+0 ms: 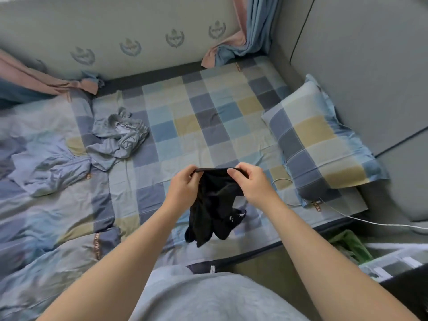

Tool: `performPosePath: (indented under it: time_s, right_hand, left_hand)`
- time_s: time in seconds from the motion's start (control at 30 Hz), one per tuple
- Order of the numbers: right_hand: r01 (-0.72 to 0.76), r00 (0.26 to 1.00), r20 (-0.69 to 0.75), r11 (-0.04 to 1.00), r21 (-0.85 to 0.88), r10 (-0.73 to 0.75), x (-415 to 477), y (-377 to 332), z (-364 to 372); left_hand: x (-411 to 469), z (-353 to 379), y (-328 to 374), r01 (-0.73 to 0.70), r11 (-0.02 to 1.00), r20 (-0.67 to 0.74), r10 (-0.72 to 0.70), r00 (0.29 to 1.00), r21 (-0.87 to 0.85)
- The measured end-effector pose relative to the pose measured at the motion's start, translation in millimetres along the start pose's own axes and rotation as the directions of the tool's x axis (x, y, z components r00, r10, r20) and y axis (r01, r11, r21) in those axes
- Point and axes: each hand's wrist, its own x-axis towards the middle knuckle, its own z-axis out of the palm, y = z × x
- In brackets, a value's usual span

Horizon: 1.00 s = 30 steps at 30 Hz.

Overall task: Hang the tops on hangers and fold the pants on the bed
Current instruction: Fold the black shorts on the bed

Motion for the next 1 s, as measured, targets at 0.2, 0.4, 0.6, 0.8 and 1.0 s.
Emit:
performPosePath:
  time_s: [0.2, 0.4, 0.6, 0.8, 1.0]
  right_hand:
    - [0.19, 0.981, -0.044, 0.978, 0.082, -0.187, -8, -86, 11]
    - [0.253, 0.965, -0.139, 0.927, 0.278, -0.222, -21, -144, 43]
    - [0.258, 0.963, -0.177, 0.89, 0.377, -0.205, -43, -176, 89]
    - [0.306, 0.926, -0.337, 0.856, 0.417, -0.167, -56, -197, 129]
    - [0.269, 0.92, -0.382, 0.842, 0.467, -0.082, -61, -200, 151]
  left_hand:
    - [-10, -47, 39, -0.187, 0.961, -0.171, 0.154, 0.973, -0.202]
    - [-46, -94, 62, -0.3, 0.872, -0.182, 0.247, 0.952, -0.387]
    - [-80, -134, 43, -0.323, 0.814, -0.081, 0.326, 0.942, -0.482]
    - [-86, -152, -5, -0.283, 0.928, 0.122, 0.318, 0.94, -0.244]
    - [-83, -182, -51, -0.236, 0.97, -0.02, 0.236, 0.972, -0.053]
